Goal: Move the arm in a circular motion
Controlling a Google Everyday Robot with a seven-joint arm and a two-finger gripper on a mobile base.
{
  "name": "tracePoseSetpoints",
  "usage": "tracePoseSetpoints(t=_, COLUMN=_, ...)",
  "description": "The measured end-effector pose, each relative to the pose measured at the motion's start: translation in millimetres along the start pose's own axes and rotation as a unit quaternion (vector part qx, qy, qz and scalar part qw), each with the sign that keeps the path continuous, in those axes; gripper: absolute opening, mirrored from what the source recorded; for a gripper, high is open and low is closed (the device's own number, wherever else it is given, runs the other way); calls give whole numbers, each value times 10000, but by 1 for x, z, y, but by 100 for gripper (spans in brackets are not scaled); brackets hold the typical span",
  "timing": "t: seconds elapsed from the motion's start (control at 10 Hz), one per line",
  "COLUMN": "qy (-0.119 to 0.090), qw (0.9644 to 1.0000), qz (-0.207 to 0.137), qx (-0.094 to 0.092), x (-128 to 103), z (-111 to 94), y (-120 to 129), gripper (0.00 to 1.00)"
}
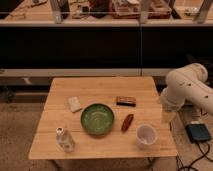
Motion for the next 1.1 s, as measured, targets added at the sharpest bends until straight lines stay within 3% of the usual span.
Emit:
tracePoseSetpoints(t=0.9, qy=25, qw=10000, qz=-8, qx=12, x=1, z=0, y=-3, gripper=65)
tracePoseSetpoints(t=1.1, qy=-55, qw=9994, qz=-334, qx=75, x=-12, z=5, y=-25, gripper=65)
